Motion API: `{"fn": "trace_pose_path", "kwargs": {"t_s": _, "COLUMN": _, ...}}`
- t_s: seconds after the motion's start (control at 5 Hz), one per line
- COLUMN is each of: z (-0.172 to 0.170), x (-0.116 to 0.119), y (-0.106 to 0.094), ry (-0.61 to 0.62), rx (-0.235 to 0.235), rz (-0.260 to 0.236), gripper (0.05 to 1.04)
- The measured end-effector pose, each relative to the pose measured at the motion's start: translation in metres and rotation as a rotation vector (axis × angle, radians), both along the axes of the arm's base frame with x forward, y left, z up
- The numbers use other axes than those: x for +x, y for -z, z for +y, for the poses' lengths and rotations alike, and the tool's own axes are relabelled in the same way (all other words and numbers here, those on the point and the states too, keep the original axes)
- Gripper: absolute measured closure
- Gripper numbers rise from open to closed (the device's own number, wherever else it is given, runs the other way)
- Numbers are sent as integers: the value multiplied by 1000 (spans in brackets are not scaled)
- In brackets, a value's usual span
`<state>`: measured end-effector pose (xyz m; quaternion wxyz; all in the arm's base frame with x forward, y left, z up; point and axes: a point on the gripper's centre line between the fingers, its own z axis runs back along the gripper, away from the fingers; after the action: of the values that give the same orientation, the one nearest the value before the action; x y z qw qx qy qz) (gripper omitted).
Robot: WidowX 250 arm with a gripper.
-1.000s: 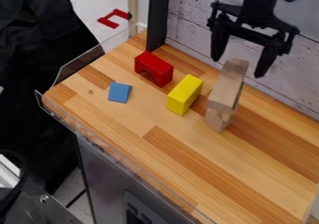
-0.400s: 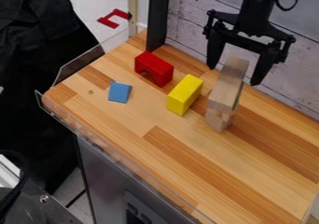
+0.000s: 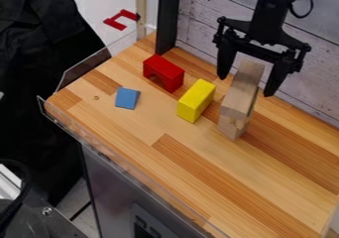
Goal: Put the rectangle block on top of the red arch and yellow block
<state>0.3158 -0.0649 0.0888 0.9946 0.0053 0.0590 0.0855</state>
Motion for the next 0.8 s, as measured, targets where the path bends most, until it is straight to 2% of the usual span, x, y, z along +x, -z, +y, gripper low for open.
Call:
{"fn": "trace_pose_path", "kwargs": {"t_s": 0.2, "z": -1, "x": 0, "y": 1, "ry": -2, "rx": 0, "rz": -2, "gripper": 422}}
{"fn": "trace_pose_path", "kwargs": {"t_s": 0.4, "z": -1, "x": 1, "y": 0, "ry": -5, "rx": 0, "rz": -6, "gripper": 614}}
{"fn": "trace_pose_path", "kwargs": {"t_s": 0.8, "z": 0, "x": 1, "y": 0, "ry": -12, "rx": 2, "rz": -8, "gripper": 613}}
